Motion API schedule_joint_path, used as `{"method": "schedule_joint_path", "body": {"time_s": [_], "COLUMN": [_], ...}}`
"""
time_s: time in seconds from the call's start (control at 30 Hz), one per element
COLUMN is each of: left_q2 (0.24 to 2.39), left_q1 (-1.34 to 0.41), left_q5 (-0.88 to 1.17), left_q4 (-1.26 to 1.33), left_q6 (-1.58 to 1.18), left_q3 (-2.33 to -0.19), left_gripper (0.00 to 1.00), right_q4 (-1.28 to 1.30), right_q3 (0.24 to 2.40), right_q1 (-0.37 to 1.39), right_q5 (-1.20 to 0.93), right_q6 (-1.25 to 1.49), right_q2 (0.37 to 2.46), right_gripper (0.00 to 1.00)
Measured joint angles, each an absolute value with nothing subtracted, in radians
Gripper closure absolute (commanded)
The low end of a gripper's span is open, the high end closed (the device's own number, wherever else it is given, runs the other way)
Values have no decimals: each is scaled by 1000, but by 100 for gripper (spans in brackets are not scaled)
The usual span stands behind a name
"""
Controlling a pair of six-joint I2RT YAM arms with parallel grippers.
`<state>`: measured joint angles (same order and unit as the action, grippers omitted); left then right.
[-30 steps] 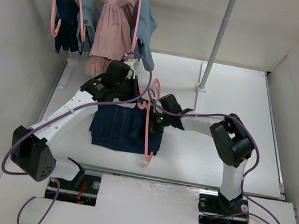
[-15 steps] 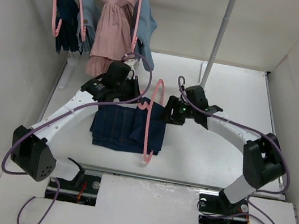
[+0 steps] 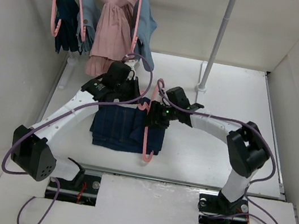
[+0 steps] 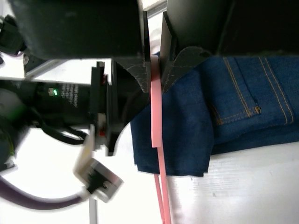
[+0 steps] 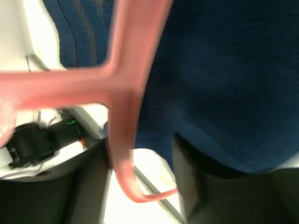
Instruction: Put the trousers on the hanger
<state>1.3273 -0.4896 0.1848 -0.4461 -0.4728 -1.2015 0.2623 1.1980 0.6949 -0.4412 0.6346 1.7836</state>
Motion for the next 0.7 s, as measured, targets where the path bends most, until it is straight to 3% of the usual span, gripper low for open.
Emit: {"method": "schedule_joint_path", "body": {"time_s": [0.03, 0.07, 0.1, 0.17, 0.23, 0.37, 0.5, 0.7], "left_q2": [1328, 1330, 1333, 1332, 1330, 1319, 1258, 1258], "left_q1": [-490, -490, -491, -490, -488, -489, -489, -550], "left_q5": [187, 187, 190, 203, 215, 226, 258, 306], "left_q4": [-452, -455, -453, -444, -434, -443, -462, -479], "left_q6": [-470, -466, -463, -447, -426, -320, -201, -134], "left_q3": [-1201, -1201, -1201, -1201, -1201, -1199, -1146, -1025], "left_gripper": [91, 80, 73, 62, 51, 40, 34, 34], "right_q4": [249, 233, 220, 198, 184, 89, 23, -25], "right_q3": [1198, 1203, 1209, 1216, 1213, 1127, 1041, 997], "right_q1": [694, 693, 692, 688, 669, 583, 486, 453], "right_q5": [-467, -495, -513, -549, -577, -666, -756, -806], "right_q6": [654, 670, 680, 707, 726, 774, 805, 805], "right_q2": [1805, 1820, 1827, 1829, 1829, 1792, 1728, 1723], "right_gripper": [54, 63, 83, 100, 100, 100, 100, 100]}}
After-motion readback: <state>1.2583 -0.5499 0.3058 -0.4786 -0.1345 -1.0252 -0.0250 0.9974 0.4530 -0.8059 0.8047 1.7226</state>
